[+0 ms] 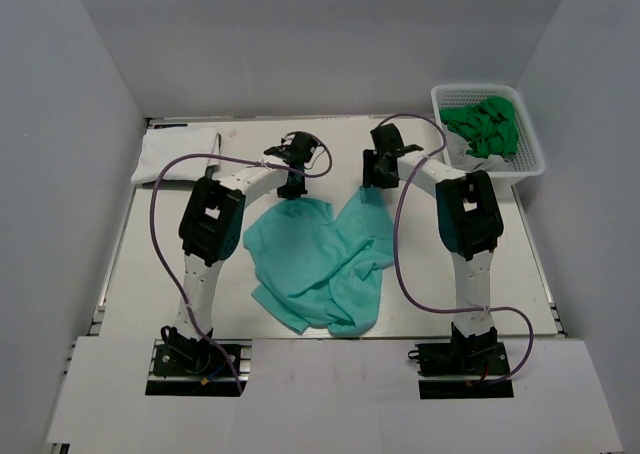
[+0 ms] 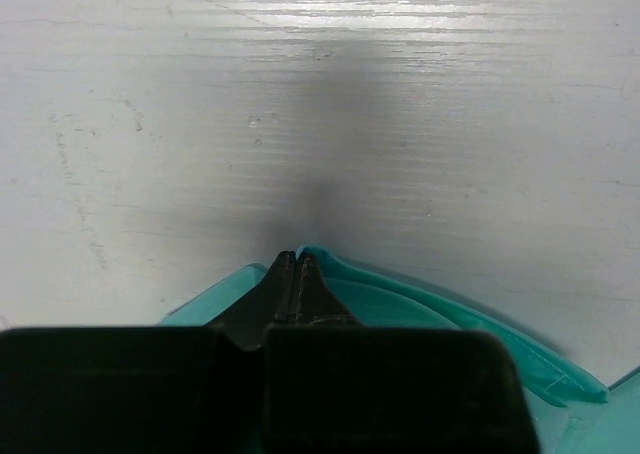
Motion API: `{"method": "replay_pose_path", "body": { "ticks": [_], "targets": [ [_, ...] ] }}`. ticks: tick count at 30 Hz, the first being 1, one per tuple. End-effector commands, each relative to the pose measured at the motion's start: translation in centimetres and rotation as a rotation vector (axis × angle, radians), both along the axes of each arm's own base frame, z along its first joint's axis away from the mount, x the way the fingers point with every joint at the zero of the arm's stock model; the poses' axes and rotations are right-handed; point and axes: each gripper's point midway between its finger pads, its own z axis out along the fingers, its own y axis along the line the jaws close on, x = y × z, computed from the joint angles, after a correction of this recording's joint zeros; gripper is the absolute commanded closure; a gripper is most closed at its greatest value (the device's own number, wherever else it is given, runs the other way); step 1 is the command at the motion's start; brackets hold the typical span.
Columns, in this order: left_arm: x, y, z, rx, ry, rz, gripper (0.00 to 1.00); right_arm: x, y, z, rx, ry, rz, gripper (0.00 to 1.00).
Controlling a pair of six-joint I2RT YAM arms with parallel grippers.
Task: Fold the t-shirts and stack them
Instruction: Flatten out the tshirt
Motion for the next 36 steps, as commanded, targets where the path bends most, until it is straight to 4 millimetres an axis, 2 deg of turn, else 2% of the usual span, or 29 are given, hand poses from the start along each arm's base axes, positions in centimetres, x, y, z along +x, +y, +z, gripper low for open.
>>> {"method": "replay_pose_path", "body": {
  "ticks": [1, 4, 6, 7, 9, 10, 12, 14, 16, 17, 18, 20, 21, 22, 23, 24, 25, 26, 27, 28, 29, 30, 33, 34, 35, 36],
  "targets": [
    [0.6, 1.0, 5.2, -0.014, -0.104, 0.046, 1.00, 0.3, 0.8, -0.4, 0.023, 0.006, -0.002, 0.51],
    [0.5, 1.5, 5.4, 0.003, -0.114, 0.056, 1.00, -0.6, 0.8, -1.4, 0.015, 0.043, -0.006, 0.74],
    [0.5, 2.0, 6.0, 0.022, -0.128, 0.068, 1.00, -1.1, 0.7, -1.9, 0.021, 0.062, -0.023, 0.94],
    [0.6, 2.1, 6.0, 0.024, -0.133, 0.080, 1.00, -1.6, 0.5, -2.0, 0.019, 0.070, -0.032, 1.00],
    [0.7, 2.5, 7.3, 0.036, -0.159, 0.093, 1.00, -1.8, 0.1, -1.7, 0.024, 0.057, -0.072, 1.00],
    [0.5, 2.6, 7.2, 0.037, -0.150, 0.100, 1.00, -1.7, 0.2, -0.9, 0.032, 0.027, -0.073, 1.00],
    [0.7, 3.1, 8.6, 0.048, -0.183, 0.116, 1.00, -1.2, -0.1, 1.1, 0.033, -0.028, -0.080, 1.00],
    [0.9, 3.6, 11.3, 0.038, -0.240, 0.161, 1.00, -0.2, -0.2, 5.1, 0.048, -0.128, -0.076, 1.00],
    [1.0, 4.4, 13.5, 0.031, -0.276, 0.191, 1.00, 0.5, -0.6, 7.5, 0.042, -0.214, -0.082, 1.00],
    [0.8, 4.7, 15.7, 0.005, -0.323, 0.212, 1.00, 0.5, -0.7, 11.6, 0.073, -0.298, -0.089, 1.00],
    [0.6, 4.7, 16.9, -0.017, -0.346, 0.224, 1.00, 0.3, -1.2, 12.0, 0.064, -0.330, -0.087, 1.00],
    [0.0, 5.1, 19.1, -0.044, -0.386, 0.228, 1.00, 0.1, -1.5, 17.9, 0.122, -0.473, -0.079, 1.00],
    [-0.6, 5.4, 21.4, -0.077, -0.433, 0.232, 1.00, -0.1, -1.7, 18.7, 0.119, -0.499, -0.062, 1.00],
    [-0.9, 5.6, 22.9, -0.095, -0.460, 0.235, 1.00, -0.6, -1.9, 21.0, 0.127, -0.550, -0.057, 1.00],
    [-1.4, 6.0, 23.9, -0.100, -0.482, 0.243, 1.00, -0.9, -2.0, 21.9, 0.121, -0.571, -0.049, 1.00],
    [-2.0, 6.3, 24.9, -0.113, -0.501, 0.244, 1.00, -1.8, -2.5, 25.0, 0.140, -0.627, -0.054, 1.00],
    [-2.3, 6.5, 26.4, -0.139, -0.538, 0.248, 1.00, -2.2, -2.9, 25.6, 0.135, -0.639, -0.062, 1.00],
    [-3.5, 7.2, 29.0, -0.174, -0.588, 0.252, 1.00, -2.6, -3.2, 26.6, 0.141, -0.662, -0.064, 1.00],
    [-4.1, 7.4, 30.1, -0.199, -0.615, 0.261, 1.00, -4.0, -3.8, 29.3, 0.165, -0.721, -0.069, 1.00],
    [-4.7, 7.9, 31.8, -0.221, -0.657, 0.271, 1.00, -4.5, -4.2, 29.4, 0.165, -0.735, -0.076, 1.00],
    [-5.3, 8.2, 33.0, -0.245, -0.691, 0.274, 1.00, -5.1, -4.5, 30.5, 0.172, -0.762, -0.084, 1.00],
    [-6.9, 8.7, 35.4, -0.291, -0.749, 0.270, 1.00, -6.7, -5.5, 33.5, 0.198, -0.833, -0.097, 1.00],
    [-9.1, 9.6, 39.8, -0.346, -0.860, 0.246, 1.00, -9.0, -6.8, 37.2, 0.204, -0.917, -0.114, 1.00],
    [-10.7, 10.1, 41.9, -0.384, -0.906, 0.218, 1.00, -10.1, -7.4, 38.5, 0.204, -0.947, -0.112, 1.00],
    [-11.5, 10.2, 43.1, -0.417, -0.938, 0.209, 1.00, -11.3, -7.9, 40.5, 0.212, -0.992, -0.106, 1.00],
    [-12.3, 10.4, 44.1, -0.432, -0.962, 0.186, 1.00, -11.9, -8.2, 41.5, 0.213, -1.014, -0.096, 1.00]
  ]
}}
